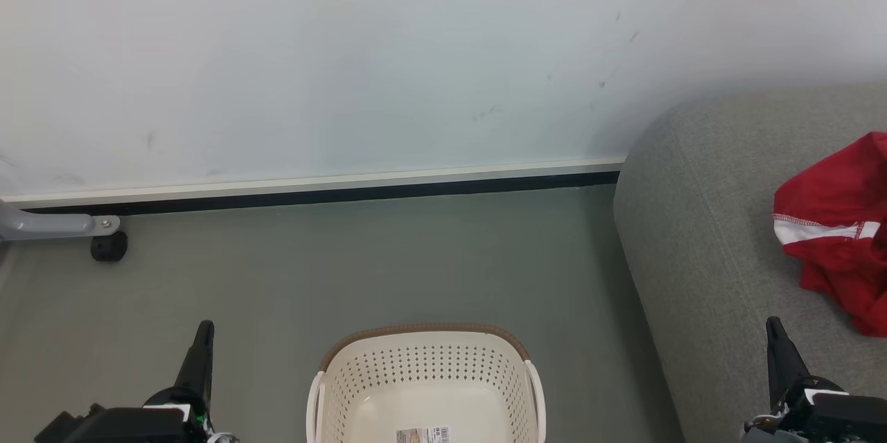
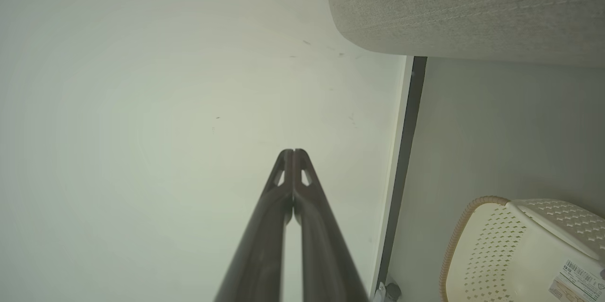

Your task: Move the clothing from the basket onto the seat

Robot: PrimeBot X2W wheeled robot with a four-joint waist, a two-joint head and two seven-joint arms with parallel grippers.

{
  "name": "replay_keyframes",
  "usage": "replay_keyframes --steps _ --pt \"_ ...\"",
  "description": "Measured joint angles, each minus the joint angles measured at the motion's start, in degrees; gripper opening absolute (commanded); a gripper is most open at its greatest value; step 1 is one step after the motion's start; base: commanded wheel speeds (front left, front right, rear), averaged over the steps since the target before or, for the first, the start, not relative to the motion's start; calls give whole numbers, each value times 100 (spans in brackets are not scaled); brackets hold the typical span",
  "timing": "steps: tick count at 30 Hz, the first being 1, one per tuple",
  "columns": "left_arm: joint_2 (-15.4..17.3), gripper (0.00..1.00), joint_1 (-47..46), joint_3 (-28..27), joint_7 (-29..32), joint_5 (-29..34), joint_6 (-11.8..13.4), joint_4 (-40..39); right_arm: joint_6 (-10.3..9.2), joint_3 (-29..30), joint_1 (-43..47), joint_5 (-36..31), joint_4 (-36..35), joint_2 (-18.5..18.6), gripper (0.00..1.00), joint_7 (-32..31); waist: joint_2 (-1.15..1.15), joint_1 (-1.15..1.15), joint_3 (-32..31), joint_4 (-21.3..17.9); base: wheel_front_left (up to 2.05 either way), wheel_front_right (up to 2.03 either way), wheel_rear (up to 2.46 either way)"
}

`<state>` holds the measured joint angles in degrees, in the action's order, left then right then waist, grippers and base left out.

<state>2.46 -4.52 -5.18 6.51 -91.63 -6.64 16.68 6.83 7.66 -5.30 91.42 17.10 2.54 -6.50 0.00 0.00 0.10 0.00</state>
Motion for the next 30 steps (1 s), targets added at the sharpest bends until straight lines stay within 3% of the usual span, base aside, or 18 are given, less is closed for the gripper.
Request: replay_keyframes --steps 30 --pt "-1 0 -1 1 0 -1 -43 7 1 -1 0 1 1 -1 0 1 0 0 0 0 0 0 0"
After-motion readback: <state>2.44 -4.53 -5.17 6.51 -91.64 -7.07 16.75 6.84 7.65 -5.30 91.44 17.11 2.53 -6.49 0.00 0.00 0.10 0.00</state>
